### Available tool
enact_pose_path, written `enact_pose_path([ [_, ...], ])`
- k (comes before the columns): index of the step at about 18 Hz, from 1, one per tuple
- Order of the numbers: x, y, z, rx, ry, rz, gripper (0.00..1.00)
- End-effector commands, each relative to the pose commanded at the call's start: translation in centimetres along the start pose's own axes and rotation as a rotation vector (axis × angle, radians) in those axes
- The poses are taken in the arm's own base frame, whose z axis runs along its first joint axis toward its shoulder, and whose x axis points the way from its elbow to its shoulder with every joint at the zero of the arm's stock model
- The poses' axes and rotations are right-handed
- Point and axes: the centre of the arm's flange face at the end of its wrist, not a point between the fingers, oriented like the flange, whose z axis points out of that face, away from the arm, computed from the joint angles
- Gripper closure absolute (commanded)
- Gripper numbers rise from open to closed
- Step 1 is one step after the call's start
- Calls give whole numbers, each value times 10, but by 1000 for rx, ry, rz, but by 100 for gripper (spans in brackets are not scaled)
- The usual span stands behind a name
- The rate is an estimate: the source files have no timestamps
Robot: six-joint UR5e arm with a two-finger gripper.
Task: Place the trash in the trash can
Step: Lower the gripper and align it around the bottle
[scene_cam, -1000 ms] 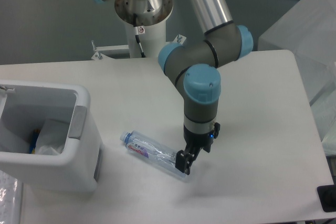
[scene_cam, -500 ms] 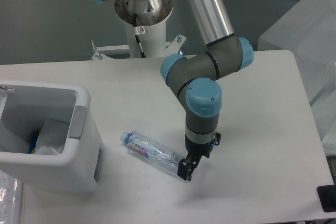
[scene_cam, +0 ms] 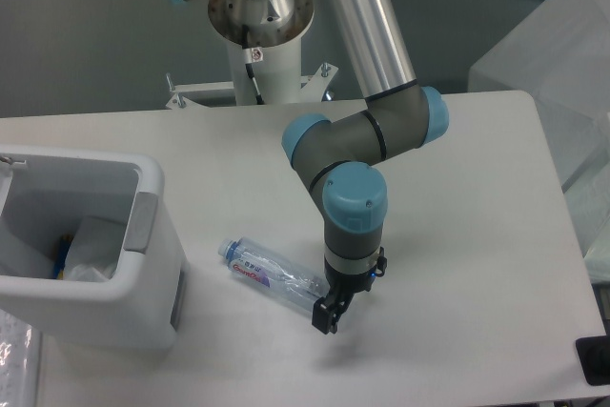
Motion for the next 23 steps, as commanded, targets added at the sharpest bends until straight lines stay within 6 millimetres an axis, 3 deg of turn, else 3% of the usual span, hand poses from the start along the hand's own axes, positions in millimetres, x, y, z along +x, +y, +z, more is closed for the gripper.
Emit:
enact_pose_path([
  [10,12,15,27,-30,-35,32,0],
  [15,9,17,31,-36,-49,35,0],
  [23,10,25,33,-40,-62,49,21],
])
